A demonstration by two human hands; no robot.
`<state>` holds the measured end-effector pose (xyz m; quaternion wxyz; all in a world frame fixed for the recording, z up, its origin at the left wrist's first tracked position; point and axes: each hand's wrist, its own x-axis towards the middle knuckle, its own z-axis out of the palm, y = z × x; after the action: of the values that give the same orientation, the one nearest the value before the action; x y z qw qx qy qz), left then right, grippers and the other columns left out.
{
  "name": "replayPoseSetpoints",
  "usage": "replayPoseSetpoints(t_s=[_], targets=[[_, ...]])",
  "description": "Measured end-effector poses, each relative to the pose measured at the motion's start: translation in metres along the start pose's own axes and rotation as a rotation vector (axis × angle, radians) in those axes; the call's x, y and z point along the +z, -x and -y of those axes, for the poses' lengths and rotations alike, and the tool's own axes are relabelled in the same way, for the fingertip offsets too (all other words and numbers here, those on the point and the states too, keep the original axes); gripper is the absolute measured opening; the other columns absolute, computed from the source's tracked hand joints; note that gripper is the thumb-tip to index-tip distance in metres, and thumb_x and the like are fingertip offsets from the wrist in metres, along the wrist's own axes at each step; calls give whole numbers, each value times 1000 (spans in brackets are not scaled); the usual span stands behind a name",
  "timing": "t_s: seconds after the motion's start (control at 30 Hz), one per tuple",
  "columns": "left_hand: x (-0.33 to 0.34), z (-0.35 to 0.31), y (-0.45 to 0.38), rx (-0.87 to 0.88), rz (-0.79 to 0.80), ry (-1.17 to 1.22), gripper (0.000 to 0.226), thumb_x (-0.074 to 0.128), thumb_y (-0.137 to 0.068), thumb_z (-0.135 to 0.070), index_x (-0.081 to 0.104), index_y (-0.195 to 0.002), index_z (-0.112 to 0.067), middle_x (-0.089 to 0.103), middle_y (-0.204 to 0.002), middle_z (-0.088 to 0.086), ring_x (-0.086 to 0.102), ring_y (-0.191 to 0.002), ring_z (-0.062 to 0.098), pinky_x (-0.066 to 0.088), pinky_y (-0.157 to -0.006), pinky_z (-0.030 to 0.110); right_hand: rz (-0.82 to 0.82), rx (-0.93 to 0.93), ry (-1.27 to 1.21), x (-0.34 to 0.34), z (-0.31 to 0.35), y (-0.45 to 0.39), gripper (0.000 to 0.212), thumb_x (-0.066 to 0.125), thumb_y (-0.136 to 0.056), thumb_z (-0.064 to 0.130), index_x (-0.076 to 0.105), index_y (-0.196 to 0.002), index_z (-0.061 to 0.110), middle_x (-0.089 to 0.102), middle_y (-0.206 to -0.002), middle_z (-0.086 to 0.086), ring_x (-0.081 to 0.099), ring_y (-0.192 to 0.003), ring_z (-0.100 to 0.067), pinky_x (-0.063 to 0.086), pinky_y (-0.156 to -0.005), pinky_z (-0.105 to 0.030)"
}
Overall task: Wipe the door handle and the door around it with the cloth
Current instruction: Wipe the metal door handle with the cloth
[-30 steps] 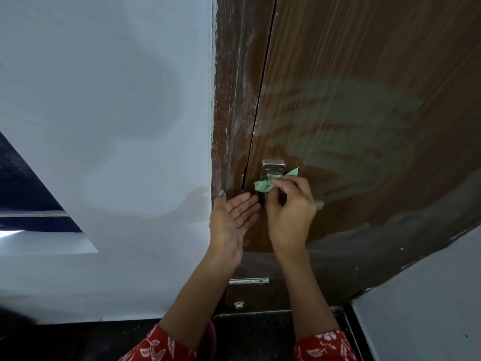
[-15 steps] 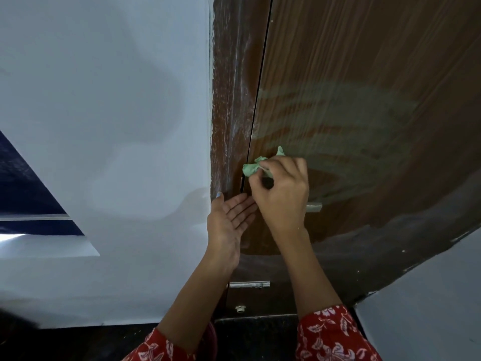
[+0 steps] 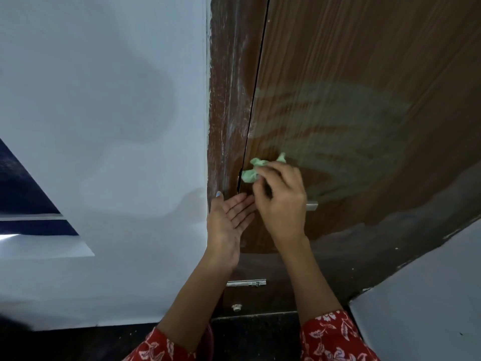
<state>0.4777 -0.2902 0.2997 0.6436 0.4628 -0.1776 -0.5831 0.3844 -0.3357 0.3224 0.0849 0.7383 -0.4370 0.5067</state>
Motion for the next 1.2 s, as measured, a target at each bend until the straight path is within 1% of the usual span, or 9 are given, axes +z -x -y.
replayPoseSetpoints(t_s=[0.1,0.2,0.3,0.4,0.63,0.73,0.87,1.03,1.2], targets=[[0,3,0,-9,27,-2,53,24,-103,-43,64,-108,-8,72,-108,11,69,-101,21,51,-88,31,-67,282,-100,-7,-7,0,17,61,-87,9,67,-101,2,67,-93,-11,60,-79,-9,47,-70,-8],[-1,6,-1,-13,20,1,52,26,-103,-42,65,-109,-8,73,-106,11,69,-100,21,52,-86,31,-54,363,-65,-2,1,8,23,60,-88,10,63,-109,2,68,-98,-9,59,-81,-5,42,-71,2],[4,7,-3,-18,-3,8,52,27,-103,-42,66,-106,-7,74,-103,12,70,-98,22,53,-87,32,-16,426,-71,-2,6,9,28,63,-85,9,61,-113,5,69,-102,-7,66,-88,-12,44,-74,-6],[9,8,-4,-27,-21,22,52,28,-103,-41,66,-105,-6,73,-102,13,69,-99,24,52,-90,34,-5,445,-25,-9,3,2,19,66,-82,9,62,-100,8,70,-86,-4,67,-75,-13,43,-63,-5],[7,10,-10,-67,-27,43,52,29,-102,-43,69,-103,-9,75,-86,6,72,-78,15,54,-62,25,53,77,20,-2,15,43,25,55,-84,16,70,-99,3,67,-93,-13,62,-83,-23,54,-72,-35],[6,8,-9,-72,-11,59,52,27,-103,-42,65,-109,-5,72,-103,11,69,-95,20,54,-81,29,-72,155,39,-10,-8,60,23,56,-82,17,72,-91,3,65,-91,-16,61,-82,-26,55,-68,-39],[6,11,-5,-61,1,65,51,27,-104,-41,65,-107,-8,72,-106,8,68,-99,19,53,-85,29,-265,459,-115,-20,-29,59,22,61,-84,9,70,-103,3,61,-100,-16,62,-86,-22,57,-71,-32],[10,8,-1,-67,-6,67,51,28,-103,-40,64,-115,-6,70,-112,10,66,-105,20,49,-92,30,-2,232,-76,-5,4,65,25,59,-84,14,69,-105,3,62,-104,-15,59,-97,-21,51,-84,-25],[6,1,5,-92,40,34,52,29,-102,-43,59,-120,-5,67,-118,11,65,-106,22,51,-87,30,-137,429,-91,-22,-21,58,25,66,-82,1,68,-107,2,58,-106,-16,59,-93,-18,51,-79,-15]])
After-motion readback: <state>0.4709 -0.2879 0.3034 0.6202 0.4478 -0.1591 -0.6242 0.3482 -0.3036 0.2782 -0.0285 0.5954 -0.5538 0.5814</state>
